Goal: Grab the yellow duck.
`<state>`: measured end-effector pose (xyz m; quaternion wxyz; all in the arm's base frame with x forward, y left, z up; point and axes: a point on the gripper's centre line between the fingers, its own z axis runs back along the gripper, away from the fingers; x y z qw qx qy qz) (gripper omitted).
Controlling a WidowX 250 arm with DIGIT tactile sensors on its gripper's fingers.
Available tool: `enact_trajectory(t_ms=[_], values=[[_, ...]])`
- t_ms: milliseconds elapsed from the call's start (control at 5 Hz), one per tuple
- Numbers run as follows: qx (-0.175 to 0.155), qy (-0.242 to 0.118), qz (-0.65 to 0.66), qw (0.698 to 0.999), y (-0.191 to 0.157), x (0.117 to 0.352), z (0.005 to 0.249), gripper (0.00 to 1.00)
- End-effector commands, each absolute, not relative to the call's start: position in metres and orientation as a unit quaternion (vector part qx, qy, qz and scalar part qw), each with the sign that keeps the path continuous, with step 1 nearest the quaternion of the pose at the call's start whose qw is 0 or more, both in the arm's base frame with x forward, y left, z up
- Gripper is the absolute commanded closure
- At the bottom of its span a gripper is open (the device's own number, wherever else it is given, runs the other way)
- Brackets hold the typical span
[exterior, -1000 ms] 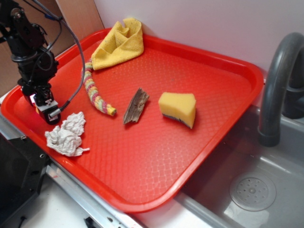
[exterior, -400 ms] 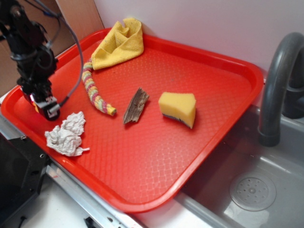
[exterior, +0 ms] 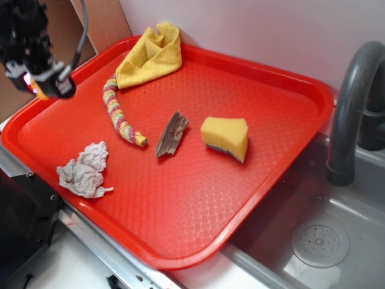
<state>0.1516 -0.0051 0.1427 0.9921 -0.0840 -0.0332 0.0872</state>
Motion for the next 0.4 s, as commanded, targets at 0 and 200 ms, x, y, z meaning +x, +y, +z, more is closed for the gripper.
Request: enact_trajectory(t_ms=[0,200], values=[[-0.124,-0.063,0.051,0.989,-0.0522,0.1533,0.2283,1.0],[-0.131,-0.057,0.044,0.989,-0.049,0.1531,0.2218,1.0]])
